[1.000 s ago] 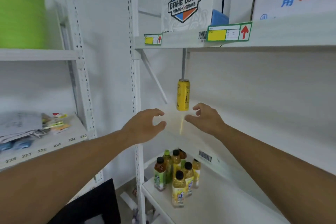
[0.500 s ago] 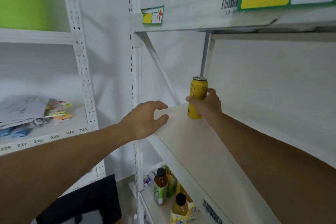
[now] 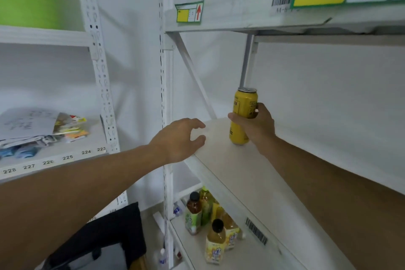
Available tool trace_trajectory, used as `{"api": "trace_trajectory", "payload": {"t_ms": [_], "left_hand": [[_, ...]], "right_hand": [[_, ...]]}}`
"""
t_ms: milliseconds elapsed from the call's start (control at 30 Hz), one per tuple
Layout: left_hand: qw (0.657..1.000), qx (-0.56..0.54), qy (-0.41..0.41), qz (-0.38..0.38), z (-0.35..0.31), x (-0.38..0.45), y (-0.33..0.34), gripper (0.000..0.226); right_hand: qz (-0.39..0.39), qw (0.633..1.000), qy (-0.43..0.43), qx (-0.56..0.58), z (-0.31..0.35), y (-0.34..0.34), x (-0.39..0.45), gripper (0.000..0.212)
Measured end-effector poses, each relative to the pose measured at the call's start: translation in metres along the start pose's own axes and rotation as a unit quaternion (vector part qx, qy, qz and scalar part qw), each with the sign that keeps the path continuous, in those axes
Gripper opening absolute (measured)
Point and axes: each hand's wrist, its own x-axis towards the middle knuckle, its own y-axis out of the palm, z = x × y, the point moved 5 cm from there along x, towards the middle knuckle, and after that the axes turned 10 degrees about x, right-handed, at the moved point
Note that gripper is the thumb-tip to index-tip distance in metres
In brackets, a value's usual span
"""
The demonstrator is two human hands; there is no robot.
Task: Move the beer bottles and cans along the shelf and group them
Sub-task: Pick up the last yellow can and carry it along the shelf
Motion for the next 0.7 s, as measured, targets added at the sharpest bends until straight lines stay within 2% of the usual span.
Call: {"api": "trace_trajectory", "payload": {"t_ms": [167, 367, 700], "left_hand": [[0.998, -0.051, 0.036, -0.007, -0.023, -0.041, -0.01, 0.044], [0.983, -0.113, 0.142, 0.003, -0.066, -0.121, 0.0, 0.044], [0.949, -0.145, 0.28, 0.021, -0.198, -0.225, -0.011, 0.047]], "right_hand": [[-0.046, 0.999, -0.002, 0.002, 0.035, -0.045, -0.08, 0.064], [-0.118, 0.992, -0.007, -0.04, 0.063, -0.109, -0.214, 0.07], [-0.212, 0.974, 0.029, -0.076, 0.108, -0.229, -0.402, 0.076]]}}
